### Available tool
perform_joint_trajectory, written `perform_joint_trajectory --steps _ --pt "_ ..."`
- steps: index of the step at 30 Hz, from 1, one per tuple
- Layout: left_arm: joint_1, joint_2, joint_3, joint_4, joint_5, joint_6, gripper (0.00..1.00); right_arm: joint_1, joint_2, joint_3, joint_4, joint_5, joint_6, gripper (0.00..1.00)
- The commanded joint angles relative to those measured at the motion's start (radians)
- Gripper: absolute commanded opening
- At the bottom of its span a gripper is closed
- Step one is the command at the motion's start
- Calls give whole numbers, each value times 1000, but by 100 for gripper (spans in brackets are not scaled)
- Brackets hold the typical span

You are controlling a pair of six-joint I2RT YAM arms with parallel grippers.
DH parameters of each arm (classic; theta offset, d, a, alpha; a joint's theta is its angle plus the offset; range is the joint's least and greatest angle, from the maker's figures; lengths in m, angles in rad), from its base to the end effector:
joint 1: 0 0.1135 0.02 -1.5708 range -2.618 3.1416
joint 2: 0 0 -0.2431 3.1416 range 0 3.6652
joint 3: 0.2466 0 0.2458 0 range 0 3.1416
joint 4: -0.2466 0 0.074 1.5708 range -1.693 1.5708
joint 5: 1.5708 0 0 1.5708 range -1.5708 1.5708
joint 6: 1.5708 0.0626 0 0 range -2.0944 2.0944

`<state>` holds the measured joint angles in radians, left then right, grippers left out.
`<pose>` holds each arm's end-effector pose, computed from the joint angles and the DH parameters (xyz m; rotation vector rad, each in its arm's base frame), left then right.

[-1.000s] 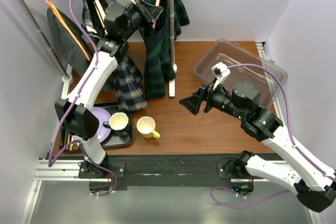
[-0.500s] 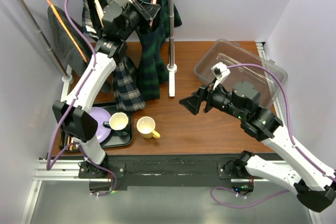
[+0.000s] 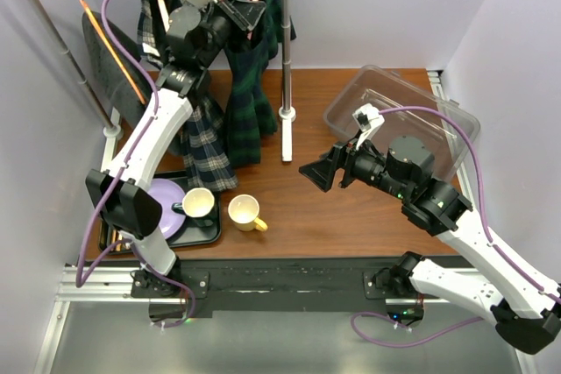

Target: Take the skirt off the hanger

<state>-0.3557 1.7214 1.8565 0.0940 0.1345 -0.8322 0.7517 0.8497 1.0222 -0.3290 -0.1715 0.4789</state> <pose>0.3880 -0.1531 0.4763 -0.2186 1.4120 -1.0834 0.1520 0.1567 0.3750 -0.3839 1.8035 1.0362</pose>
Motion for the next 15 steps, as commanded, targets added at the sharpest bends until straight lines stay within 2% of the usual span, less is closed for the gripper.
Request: perform_joint_trajectory --steps 1,15 --pt "0 -98 24 224 2 -8 0 0 -6 13 27 17 3 83" --pt "0 -140 7 211 -19 -11 0 0 -3 18 22 23 29 83"
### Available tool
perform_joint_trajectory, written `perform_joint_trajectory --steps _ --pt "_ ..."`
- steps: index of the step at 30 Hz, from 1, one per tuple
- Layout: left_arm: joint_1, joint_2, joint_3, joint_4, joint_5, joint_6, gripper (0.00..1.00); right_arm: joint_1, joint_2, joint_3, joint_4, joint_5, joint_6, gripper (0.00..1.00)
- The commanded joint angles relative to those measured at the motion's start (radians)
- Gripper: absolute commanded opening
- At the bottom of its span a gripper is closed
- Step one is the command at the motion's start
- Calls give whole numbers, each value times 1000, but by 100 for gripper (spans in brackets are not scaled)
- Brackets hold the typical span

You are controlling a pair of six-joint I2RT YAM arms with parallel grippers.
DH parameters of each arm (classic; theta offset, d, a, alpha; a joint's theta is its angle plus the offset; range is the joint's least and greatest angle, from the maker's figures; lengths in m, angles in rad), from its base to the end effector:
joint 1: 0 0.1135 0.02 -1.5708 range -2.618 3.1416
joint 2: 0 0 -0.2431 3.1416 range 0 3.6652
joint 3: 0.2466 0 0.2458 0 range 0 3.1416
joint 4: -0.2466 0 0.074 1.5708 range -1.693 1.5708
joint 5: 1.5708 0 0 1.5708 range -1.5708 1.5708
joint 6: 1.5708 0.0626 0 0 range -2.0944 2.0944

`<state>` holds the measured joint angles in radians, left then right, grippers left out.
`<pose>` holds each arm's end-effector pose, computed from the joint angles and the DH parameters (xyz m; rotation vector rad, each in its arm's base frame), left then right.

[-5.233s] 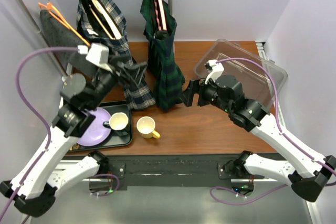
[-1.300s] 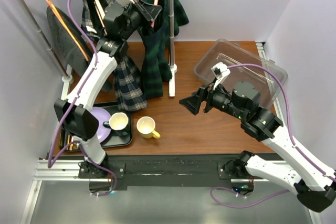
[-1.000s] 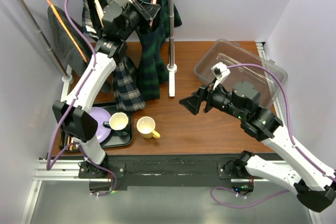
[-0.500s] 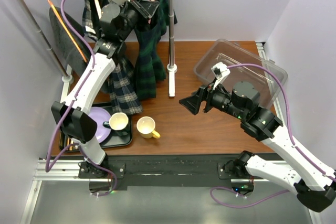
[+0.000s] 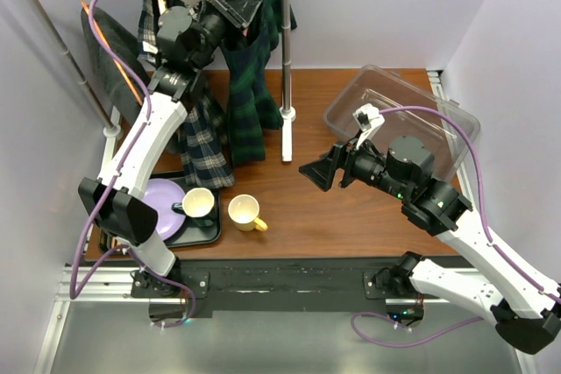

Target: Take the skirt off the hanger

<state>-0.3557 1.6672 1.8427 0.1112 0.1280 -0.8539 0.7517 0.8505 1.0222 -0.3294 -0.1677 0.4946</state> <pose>0.3705 -0.1461 0.4947 -0.2232 1.3522 -1.1103 0.1523 0.1567 0.3747 -0.3673 1.8104 1.0436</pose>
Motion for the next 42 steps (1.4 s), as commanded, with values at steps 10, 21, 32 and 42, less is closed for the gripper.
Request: perform_joint_trajectory --steps 10,21,32,42 --pt "-2 -184 -94 205 -53 -34 0 0 45 90 -3 68 33 82" --pt "-9 -242 -172 228 -70 -151 0 0 208 268 9 138 61 86" --pt "-34 -281 -191 209 -125 -194 0 81 447 489 65 234 -4 99" --pt "-42 -273 -151 180 -149 -200 0 204 603 542 199 338 -132 98"
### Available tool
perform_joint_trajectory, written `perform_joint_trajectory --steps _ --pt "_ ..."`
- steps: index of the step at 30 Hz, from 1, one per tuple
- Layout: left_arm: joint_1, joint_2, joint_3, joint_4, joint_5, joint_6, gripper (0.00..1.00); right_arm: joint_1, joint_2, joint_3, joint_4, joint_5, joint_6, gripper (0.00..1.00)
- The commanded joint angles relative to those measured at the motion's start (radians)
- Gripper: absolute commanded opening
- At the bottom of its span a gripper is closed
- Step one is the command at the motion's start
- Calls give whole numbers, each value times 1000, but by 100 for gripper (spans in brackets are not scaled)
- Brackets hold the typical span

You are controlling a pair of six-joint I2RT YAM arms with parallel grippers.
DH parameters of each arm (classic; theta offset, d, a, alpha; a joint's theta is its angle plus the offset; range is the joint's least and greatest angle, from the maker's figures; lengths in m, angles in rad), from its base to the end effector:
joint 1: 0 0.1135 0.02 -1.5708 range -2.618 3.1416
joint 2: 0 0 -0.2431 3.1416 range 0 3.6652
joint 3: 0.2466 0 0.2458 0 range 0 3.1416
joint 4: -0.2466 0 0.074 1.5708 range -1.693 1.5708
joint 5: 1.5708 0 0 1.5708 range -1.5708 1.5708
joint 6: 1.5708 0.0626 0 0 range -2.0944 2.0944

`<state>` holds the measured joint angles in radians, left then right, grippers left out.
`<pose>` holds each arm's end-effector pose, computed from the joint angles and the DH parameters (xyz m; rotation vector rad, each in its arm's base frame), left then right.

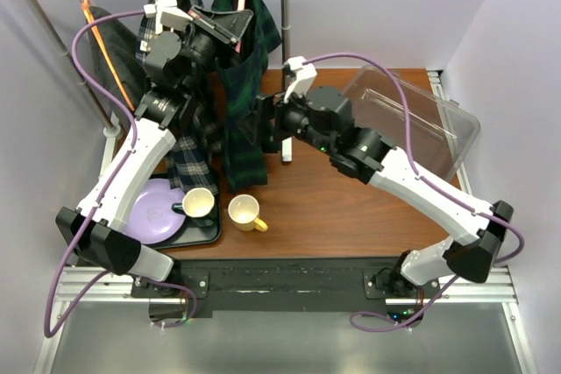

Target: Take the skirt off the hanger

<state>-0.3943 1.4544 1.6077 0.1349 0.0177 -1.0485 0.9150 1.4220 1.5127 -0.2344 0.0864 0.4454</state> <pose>0.3219 -0.1351 0.4895 -0.4303 1.3195 -1.2370 0.2182 0.2748 0.4157 -0.3540 1.7702 0.9216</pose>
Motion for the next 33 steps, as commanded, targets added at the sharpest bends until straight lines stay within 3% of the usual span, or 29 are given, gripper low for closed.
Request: perform_joint_trajectory --steps 1,8,19,20,21,33 --pt "-5 -62 86 157 -42 -7 0 45 41 50 113 113 -91 98" --pt "-6 -84 58 158 -73 -22 0 61 101 40 170 211 -132 92" --pt "-6 -126 -15 180 -71 -61 0 62 111 -23 198 323 -194 26" --pt "-8 -129 -20 180 -70 -58 0 62 92 -34 193 332 -195 6" --pt "-6 -138 -22 178 -76 -50 0 62 78 -64 198 345 -198 0" --pt "-6 -169 -31 140 -91 -1 0 61 -123 -282 218 455 -234 0"
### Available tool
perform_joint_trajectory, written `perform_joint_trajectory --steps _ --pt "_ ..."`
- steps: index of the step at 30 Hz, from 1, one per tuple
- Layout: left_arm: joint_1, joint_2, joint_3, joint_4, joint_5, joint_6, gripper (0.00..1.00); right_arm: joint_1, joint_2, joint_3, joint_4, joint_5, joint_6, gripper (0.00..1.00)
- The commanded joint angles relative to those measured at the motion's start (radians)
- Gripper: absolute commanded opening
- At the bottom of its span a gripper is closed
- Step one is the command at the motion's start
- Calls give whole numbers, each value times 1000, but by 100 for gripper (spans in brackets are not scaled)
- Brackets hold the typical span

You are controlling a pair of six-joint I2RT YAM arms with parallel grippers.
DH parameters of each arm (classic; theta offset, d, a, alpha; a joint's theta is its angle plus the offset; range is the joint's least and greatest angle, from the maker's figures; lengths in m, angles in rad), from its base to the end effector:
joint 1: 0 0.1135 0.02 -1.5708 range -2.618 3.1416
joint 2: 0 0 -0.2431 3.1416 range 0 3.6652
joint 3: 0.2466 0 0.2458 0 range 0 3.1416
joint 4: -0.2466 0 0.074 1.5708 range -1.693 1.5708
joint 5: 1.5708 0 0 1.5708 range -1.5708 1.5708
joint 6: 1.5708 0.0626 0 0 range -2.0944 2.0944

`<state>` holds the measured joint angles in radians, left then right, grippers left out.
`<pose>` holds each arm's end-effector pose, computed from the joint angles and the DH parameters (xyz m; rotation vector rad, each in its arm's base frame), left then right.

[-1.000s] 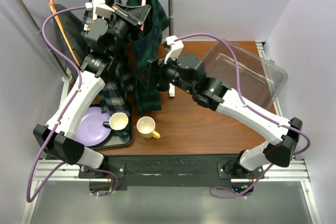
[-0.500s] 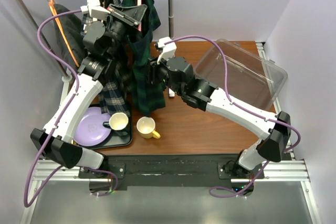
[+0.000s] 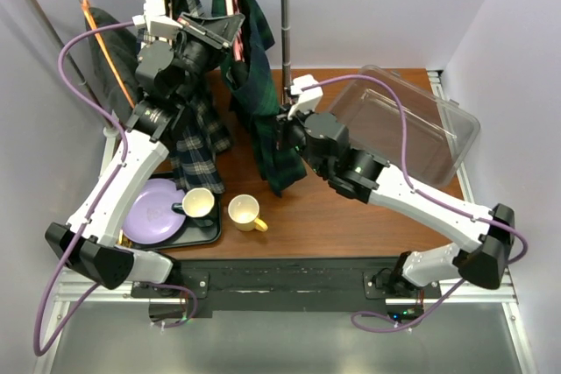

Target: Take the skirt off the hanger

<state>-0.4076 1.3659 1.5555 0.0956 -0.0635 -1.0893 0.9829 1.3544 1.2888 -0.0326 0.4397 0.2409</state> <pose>0.2993 -0.1249 0.4938 -0.5200 1.2898 -1.2302 0.2105 0.2678 0.3824 -0.2879 1.6654 0.5594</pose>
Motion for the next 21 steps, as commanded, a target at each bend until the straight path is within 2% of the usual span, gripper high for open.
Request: perform_joint_trajectory --steps 1,6,9,17,21 --pt "7 -83 21 173 -7 42 0 -7 -61 -69 17 112 -26 0" --pt "7 -96 31 141 5 66 0 -7 -100 -147 14 250 0 0" --pt "7 -105 32 104 19 80 0 -9 -138 -184 17 280 9 0" --pt "9 -160 11 29 48 101 0 -7 -224 -215 -12 222 1 0" --pt "7 -172 50 -51 45 123 0 -7 -270 -235 -44 192 18 0"
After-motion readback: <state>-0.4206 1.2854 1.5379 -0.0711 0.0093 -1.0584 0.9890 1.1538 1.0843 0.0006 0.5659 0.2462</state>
